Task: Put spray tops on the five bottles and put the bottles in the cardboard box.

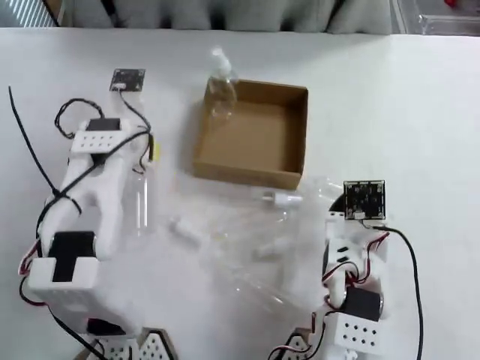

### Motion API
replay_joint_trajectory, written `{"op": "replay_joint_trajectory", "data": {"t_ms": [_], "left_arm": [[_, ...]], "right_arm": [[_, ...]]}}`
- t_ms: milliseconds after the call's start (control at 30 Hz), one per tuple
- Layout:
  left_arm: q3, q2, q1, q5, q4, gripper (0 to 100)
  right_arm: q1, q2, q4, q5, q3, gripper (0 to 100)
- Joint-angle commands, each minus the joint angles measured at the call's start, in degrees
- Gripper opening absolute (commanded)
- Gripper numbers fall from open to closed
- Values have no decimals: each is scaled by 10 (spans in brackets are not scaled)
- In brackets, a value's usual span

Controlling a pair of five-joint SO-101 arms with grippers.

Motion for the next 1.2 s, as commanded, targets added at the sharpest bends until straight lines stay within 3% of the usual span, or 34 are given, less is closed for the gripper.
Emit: {"op": "replay_joint_trajectory", "data": {"t_ms": [0,233,633,833,1167], "left_arm": [[-49,-5,9,33,31,250],[-56,-7,5,39,47,310],[-50,-161,-17,34,208,309],[-49,-169,-21,38,295,309],[-50,-76,-68,62,283,309]], "right_arm": [[4,3,5,0,5,16],[4,3,4,0,5,16],[6,2,3,0,5,16],[7,0,5,0,5,16],[7,1,5,0,5,16]]}}
